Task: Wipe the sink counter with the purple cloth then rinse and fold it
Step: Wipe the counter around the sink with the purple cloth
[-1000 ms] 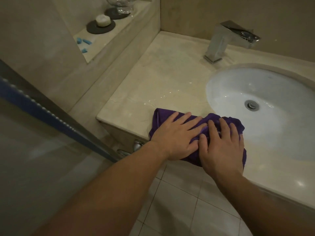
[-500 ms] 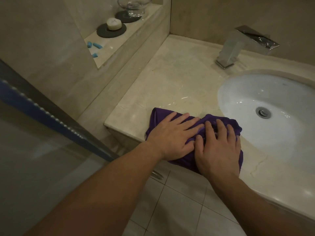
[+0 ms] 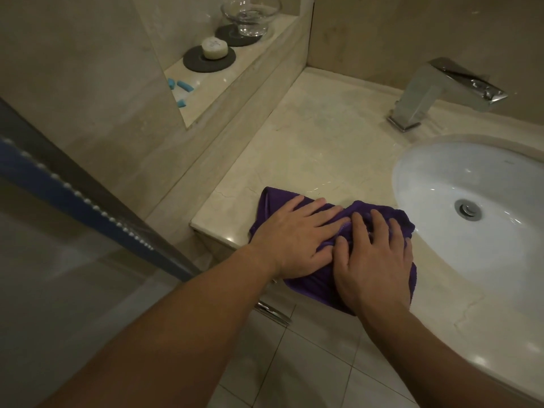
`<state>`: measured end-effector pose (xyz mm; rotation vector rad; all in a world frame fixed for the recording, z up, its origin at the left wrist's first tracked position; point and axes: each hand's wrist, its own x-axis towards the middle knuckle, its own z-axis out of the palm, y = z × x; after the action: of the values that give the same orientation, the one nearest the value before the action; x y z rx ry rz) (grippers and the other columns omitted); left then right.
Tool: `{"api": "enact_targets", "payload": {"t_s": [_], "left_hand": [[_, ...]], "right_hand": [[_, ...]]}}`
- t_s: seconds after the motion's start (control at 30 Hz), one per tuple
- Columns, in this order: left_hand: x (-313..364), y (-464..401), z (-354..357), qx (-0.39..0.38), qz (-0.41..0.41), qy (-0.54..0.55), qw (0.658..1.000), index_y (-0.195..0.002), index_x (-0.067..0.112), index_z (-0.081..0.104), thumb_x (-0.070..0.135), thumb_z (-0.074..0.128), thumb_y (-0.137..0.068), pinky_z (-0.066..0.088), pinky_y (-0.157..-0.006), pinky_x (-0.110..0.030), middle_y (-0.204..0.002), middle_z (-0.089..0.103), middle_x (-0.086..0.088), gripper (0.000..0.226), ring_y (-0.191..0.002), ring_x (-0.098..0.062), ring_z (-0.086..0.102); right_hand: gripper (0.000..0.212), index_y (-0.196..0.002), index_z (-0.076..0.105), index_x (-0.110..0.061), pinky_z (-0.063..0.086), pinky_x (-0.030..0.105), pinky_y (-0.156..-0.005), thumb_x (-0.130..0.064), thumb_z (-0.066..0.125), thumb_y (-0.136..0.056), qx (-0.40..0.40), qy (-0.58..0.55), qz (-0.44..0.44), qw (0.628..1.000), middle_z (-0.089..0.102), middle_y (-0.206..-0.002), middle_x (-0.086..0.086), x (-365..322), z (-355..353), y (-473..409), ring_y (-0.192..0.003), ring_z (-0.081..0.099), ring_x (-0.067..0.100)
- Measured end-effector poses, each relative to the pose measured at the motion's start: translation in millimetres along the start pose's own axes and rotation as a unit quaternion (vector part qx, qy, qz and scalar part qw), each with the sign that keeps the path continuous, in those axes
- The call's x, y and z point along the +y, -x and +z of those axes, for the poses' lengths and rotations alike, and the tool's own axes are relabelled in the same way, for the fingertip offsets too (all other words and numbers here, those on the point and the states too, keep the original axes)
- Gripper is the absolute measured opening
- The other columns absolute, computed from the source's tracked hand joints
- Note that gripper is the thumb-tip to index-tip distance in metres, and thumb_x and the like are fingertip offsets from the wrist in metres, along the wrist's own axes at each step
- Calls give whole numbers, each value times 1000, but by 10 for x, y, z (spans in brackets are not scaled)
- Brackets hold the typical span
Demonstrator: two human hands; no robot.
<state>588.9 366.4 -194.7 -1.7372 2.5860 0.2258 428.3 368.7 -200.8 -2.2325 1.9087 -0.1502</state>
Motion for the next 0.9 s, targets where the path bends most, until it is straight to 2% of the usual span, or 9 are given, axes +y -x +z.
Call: {"api": "enact_targets", "payload": {"t_s": [0.33,0.53,0.67,0.8,0.9], "left_hand": [[-116,-23,29,33,-9,13,999,-155,29,35,50,18,-97,15,-124,-46,-164,30,5,64,-152,-19,23],[-224,-125,35,33,-6,20,999,-155,31,33,51,18,-96,12,-125,-46,-164,27,7,64,-153,-18,19],[-330,-203,45,97,-7,9,995,-156,31,33,51,32,-96,10,-125,-48,-166,24,3,63,-155,-22,13],[-457,-297,37,179,-91,22,979,-147,23,49,50,40,-93,18,-122,-54,-160,38,-5,61,-151,-27,27],[-570,-387,16,179,-189,12,965,-138,19,57,50,39,-93,25,-119,-55,-151,49,-7,58,-143,-29,39]], "right_hand": [[70,-155,35,-24,10,48,-124,-55,18,-94,-3,-8,-10,1000,27,-165,4,-57,-6,-113,-153,14,28],[69,-152,40,-26,13,47,-124,-56,22,-93,4,-23,-3,1000,32,-163,2,-72,-27,-231,-153,18,26],[69,-152,38,-27,16,48,-124,-56,25,-92,18,-52,-3,998,35,-161,2,-105,-31,-345,-151,22,26],[71,-154,33,-29,17,49,-123,-59,32,-90,30,-82,13,996,28,-164,3,-131,-40,-532,-152,21,25],[71,-152,35,-36,15,51,-124,-67,28,-88,24,-62,24,997,14,-168,5,-122,-50,-728,-154,14,28]]}}
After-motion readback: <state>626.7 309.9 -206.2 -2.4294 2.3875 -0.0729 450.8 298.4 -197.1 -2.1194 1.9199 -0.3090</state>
